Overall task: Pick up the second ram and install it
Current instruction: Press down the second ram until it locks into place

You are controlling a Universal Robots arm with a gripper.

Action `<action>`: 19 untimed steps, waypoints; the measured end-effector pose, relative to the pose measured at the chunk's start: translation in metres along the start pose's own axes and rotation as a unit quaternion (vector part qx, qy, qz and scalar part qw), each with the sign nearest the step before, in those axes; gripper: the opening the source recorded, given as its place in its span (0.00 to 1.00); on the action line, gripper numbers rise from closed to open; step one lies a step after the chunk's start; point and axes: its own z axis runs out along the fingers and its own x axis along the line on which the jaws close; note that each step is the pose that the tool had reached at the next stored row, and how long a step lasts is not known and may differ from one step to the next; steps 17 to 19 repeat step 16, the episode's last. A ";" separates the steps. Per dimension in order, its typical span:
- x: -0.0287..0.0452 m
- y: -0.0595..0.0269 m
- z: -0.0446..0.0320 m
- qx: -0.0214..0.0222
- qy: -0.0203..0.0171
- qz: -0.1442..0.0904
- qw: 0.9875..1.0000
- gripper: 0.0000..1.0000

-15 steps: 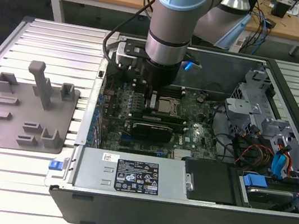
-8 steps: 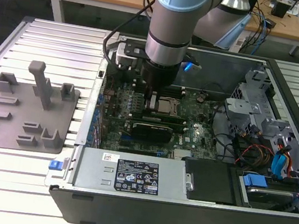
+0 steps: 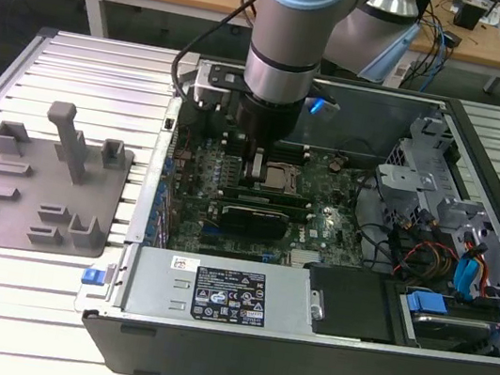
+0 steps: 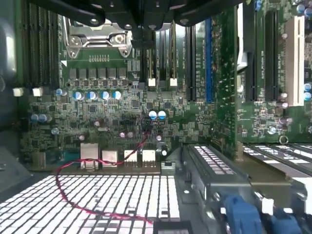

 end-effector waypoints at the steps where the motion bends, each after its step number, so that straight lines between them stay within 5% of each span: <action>1: 0.0000 0.0000 0.0000 0.000 0.000 0.000 1.000 0.08; 5: -0.0002 -0.0107 -0.0006 0.000 0.000 0.000 1.000 0.08; 9: -0.0006 -0.0414 -0.0018 0.000 0.000 0.000 1.000 0.08; 19: -0.0007 -0.0421 -0.0018 0.000 0.000 0.000 1.000 0.08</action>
